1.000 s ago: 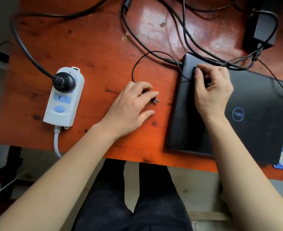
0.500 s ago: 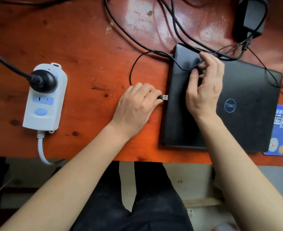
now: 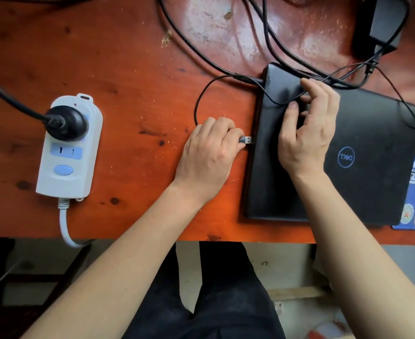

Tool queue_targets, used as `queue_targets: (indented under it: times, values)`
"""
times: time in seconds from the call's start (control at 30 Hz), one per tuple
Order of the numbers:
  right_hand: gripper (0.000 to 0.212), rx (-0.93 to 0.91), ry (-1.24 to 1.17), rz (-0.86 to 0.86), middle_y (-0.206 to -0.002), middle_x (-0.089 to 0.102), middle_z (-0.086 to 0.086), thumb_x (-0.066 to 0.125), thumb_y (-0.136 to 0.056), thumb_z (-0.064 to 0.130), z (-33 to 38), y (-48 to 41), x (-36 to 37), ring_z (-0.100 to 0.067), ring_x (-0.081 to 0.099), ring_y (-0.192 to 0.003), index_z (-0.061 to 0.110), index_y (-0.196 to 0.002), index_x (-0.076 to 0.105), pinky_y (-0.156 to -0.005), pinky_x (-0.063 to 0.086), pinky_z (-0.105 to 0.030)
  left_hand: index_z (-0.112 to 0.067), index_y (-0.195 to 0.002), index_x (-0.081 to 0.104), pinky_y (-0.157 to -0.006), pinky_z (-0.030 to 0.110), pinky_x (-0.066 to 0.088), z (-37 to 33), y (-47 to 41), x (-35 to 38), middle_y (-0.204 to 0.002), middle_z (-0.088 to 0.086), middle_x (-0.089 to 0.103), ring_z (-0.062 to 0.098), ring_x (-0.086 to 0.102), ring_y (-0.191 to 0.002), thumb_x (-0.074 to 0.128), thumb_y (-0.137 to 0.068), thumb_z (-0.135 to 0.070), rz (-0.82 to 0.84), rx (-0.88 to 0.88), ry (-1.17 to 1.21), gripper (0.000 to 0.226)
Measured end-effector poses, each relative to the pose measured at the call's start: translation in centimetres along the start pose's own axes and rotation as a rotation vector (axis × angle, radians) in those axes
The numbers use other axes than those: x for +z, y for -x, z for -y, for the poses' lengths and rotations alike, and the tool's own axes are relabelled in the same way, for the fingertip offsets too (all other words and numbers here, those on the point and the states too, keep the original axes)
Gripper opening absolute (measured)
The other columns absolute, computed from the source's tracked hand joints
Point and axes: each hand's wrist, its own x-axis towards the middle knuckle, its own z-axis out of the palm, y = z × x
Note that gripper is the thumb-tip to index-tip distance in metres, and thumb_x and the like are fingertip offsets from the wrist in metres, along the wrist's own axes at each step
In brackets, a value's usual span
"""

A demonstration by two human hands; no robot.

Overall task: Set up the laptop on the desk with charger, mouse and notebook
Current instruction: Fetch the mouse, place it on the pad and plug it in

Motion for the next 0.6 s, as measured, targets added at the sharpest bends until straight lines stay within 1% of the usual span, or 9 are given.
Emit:
queue_targets:
  times: [0.13,0.37,0.47,0.6]
  values:
    - [0.034,0.009,-0.001,0.001,-0.127,0.052,-0.018,0.052,-0.094,-0.001,0.0,-0.1,0.0,-0.035,0.059,-0.107,-0.005,-0.127,0.056,-0.089,0.052,-0.046,-0.007,-0.098,0.071,-0.067,0.037,0.039,0.1,0.0,-0.1,-0.095,0.008,0.065,0.026,0.055,-0.078,0.063,-0.096,-0.021,0.005,0.002,-0.032,0.016]
    - [0.034,0.017,-0.006,-0.003,-0.128,0.052,-0.017,0.052,-0.094,0.0,-0.1,0.0,0.1,-0.035,0.059,-0.107,-0.004,-0.127,0.057,-0.089,0.052,-0.047,-0.008,-0.098,0.07,-0.067,0.042,0.042,0.7,-1.3,-0.3,-0.096,0.008,0.065,0.029,0.056,-0.079,0.061,-0.096,-0.024,0.027,0.041,-0.017,0.019]
    - [0.033,0.01,-0.008,-0.007,-0.127,0.052,-0.018,0.052,-0.094,0.0,-0.2,0.0,0.1,-0.036,0.059,-0.107,-0.005,-0.127,0.057,-0.09,0.052,-0.047,-0.007,-0.098,0.07,-0.068,0.042,0.042,1.1,-1.6,-0.4,-0.097,0.009,0.065,0.029,0.056,-0.08,0.061,-0.096,-0.022,0.043,0.086,0.004,0.018]
    - [0.033,0.014,-0.003,-0.009,-0.126,0.053,-0.019,0.052,-0.094,0.0,-0.2,0.0,0.2,-0.035,0.058,-0.108,-0.005,-0.126,0.057,-0.09,0.052,-0.046,-0.005,-0.099,0.071,-0.067,0.042,0.043,1.2,-1.5,-0.5,-0.095,0.009,0.065,0.029,0.057,-0.079,0.063,-0.095,-0.021,0.06,0.15,-0.033,0.018]
